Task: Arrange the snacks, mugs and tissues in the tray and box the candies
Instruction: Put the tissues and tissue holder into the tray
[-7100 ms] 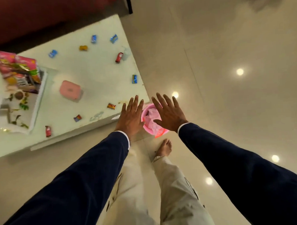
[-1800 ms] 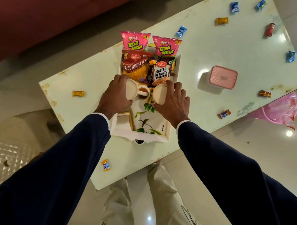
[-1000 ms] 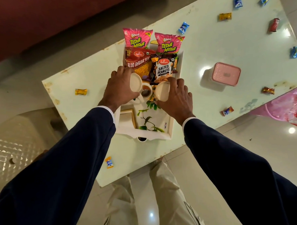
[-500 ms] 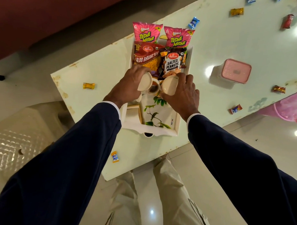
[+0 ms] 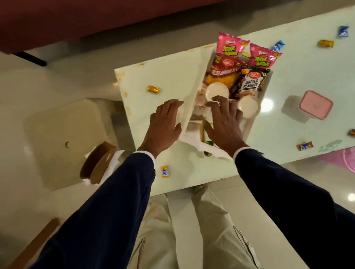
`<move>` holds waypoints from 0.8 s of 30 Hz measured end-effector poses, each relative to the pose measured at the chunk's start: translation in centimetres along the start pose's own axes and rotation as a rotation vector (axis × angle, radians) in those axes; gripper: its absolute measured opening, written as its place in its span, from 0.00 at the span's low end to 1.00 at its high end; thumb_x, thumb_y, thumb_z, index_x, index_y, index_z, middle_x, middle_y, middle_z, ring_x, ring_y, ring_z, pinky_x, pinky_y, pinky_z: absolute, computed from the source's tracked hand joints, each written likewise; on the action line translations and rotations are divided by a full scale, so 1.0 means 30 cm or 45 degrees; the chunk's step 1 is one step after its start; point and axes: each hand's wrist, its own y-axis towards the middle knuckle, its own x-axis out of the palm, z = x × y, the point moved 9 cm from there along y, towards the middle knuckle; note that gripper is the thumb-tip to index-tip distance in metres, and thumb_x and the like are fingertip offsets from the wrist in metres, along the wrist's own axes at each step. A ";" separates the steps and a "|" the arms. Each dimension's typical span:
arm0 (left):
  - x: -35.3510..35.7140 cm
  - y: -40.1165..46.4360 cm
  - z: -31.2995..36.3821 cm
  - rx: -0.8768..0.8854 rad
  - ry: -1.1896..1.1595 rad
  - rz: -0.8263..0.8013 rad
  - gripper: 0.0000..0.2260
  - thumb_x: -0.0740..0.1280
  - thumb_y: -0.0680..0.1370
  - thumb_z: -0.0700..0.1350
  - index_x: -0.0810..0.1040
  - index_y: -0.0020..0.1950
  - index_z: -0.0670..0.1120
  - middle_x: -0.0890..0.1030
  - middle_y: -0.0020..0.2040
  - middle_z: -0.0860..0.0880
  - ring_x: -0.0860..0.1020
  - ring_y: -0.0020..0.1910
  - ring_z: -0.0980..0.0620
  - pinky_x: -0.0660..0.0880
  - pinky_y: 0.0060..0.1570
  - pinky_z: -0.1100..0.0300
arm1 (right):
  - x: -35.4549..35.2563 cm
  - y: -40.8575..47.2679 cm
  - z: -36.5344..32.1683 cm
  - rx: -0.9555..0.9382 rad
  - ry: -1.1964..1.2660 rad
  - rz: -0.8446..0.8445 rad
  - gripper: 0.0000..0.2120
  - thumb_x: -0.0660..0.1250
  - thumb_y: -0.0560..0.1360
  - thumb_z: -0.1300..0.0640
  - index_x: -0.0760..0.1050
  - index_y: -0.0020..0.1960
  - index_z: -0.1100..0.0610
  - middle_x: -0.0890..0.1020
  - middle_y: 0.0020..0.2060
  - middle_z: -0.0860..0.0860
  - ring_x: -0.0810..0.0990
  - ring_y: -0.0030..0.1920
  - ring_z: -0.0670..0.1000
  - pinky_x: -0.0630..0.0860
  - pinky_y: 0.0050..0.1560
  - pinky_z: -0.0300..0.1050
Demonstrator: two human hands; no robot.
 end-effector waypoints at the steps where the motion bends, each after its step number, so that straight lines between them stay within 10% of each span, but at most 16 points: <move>1: -0.029 -0.049 -0.058 -0.038 0.003 0.015 0.28 0.67 0.77 0.41 0.66 0.77 0.49 0.66 0.75 0.49 0.68 0.71 0.44 0.72 0.61 0.43 | 0.019 0.003 -0.085 -0.052 0.040 -0.029 0.24 0.68 0.71 0.53 0.69 0.66 0.51 0.68 0.68 0.53 0.68 0.64 0.60 0.65 0.62 0.60; 14: -0.317 -0.821 -0.773 -0.524 -0.254 0.656 0.13 0.56 0.80 0.46 0.75 0.61 0.52 0.74 0.61 0.53 0.73 0.58 0.50 0.70 0.56 0.48 | 0.384 -0.121 -1.028 -0.592 0.268 -0.603 0.32 0.70 0.70 0.55 0.64 0.72 0.47 0.68 0.65 0.50 0.69 0.61 0.58 0.69 0.57 0.52; 24: -0.117 -0.927 -0.923 -0.767 -0.666 0.346 0.27 0.68 0.74 0.59 0.69 0.70 0.53 0.74 0.67 0.52 0.74 0.66 0.50 0.70 0.62 0.48 | 0.499 -0.151 -1.182 -0.664 0.066 -0.636 0.31 0.72 0.69 0.58 0.67 0.68 0.40 0.68 0.66 0.48 0.67 0.65 0.58 0.67 0.63 0.56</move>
